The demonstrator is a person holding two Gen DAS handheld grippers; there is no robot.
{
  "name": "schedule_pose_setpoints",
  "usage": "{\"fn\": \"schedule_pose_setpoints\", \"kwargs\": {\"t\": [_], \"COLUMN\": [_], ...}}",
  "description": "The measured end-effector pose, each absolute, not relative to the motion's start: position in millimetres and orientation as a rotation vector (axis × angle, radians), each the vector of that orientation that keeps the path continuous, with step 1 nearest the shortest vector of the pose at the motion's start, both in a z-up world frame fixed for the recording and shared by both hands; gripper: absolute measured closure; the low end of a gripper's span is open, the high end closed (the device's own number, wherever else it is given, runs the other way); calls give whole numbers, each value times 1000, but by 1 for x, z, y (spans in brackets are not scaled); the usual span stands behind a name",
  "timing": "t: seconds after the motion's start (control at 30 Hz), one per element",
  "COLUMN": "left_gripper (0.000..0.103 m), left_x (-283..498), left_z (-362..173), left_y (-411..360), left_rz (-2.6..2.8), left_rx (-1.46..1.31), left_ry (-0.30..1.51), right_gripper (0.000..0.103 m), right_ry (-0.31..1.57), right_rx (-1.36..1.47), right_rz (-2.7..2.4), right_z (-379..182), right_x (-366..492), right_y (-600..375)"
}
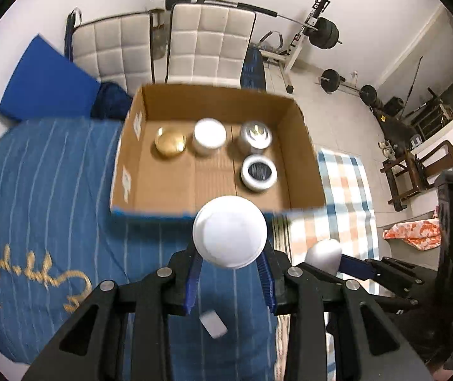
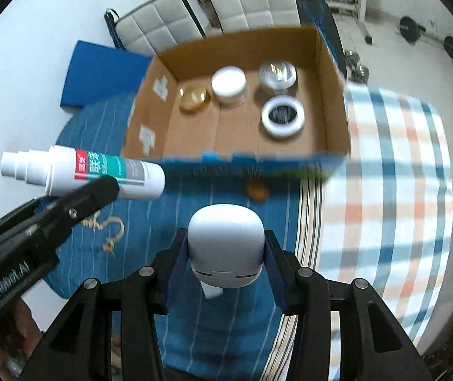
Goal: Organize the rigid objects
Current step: 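Carry the bottle and oval case over the box and lower them inside, then open both tools to release the bottle and oval case, then lift out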
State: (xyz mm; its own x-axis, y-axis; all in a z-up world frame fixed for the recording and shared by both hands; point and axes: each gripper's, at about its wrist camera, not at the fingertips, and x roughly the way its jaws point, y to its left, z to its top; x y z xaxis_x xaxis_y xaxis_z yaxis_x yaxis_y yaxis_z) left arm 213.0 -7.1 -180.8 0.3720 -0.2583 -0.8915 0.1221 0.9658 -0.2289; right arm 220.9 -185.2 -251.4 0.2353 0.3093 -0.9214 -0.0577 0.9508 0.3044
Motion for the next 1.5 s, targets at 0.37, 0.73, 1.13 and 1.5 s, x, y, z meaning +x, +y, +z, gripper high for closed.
{"fn": "schedule_pose_setpoints", "kwargs": {"t": [0.37, 0.73, 1.13, 1.5], "left_gripper": [73, 73, 74, 74], "left_x": [326, 386, 424, 411], "left_z": [-218, -328, -377, -396], "left_y": [6, 0, -8, -1], "left_rz": [-254, -254, -205, -221], "left_rx": [-137, -96, -112, -139], "left_ry": [1290, 1583, 1603, 1651], "right_gripper": [55, 55, 55, 54], "right_ry": [1314, 1499, 1592, 1599], "right_rx": [238, 187, 222, 231], "right_rz": [202, 162, 123, 123], "right_z": [-278, -372, -423, -434], "right_x": [319, 377, 402, 408], "right_y": [-180, -164, -159, -151]}}
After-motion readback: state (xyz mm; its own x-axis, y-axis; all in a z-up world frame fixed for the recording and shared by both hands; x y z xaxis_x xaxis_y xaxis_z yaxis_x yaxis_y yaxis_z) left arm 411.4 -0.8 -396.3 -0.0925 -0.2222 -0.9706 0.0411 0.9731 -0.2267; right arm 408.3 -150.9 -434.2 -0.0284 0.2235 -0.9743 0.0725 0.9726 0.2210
